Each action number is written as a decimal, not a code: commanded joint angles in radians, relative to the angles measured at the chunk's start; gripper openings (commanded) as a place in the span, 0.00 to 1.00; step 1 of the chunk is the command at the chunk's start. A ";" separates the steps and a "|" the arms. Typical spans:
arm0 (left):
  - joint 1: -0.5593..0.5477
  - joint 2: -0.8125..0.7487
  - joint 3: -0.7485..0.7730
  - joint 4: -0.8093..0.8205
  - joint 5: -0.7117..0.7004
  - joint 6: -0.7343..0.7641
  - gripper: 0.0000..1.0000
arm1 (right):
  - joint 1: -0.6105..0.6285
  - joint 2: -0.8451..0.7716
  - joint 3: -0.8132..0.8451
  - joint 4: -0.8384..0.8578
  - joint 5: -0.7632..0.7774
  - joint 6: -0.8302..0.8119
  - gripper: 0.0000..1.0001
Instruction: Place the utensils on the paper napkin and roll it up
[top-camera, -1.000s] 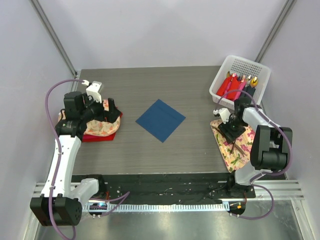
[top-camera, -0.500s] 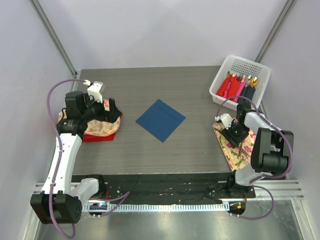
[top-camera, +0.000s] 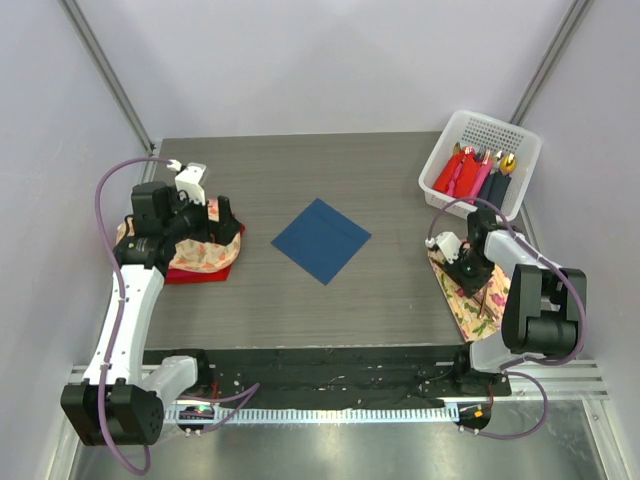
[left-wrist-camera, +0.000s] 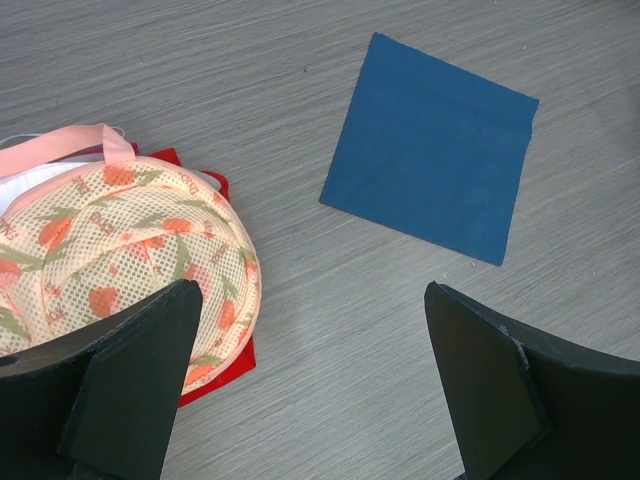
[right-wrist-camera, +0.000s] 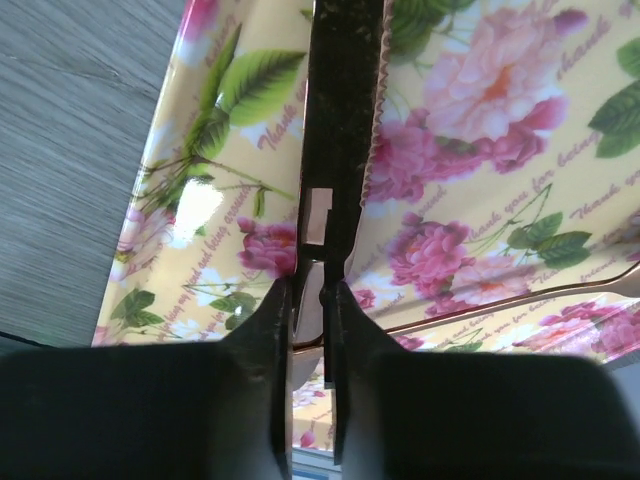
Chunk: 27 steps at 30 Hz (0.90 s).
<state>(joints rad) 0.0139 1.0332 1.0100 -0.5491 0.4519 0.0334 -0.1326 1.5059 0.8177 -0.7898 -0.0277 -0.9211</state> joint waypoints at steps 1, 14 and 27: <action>-0.005 0.002 0.019 0.051 -0.013 0.003 1.00 | 0.013 0.016 -0.069 0.103 -0.024 0.017 0.06; -0.005 0.024 0.052 0.046 -0.005 0.014 1.00 | 0.013 -0.144 0.087 0.011 -0.190 0.208 0.01; -0.005 0.042 0.055 0.051 -0.015 -0.007 1.00 | 0.131 -0.184 0.270 0.043 -0.261 0.484 0.01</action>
<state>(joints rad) 0.0132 1.0657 1.0187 -0.5419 0.4454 0.0334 -0.0849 1.3483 0.9752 -0.8028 -0.2588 -0.5919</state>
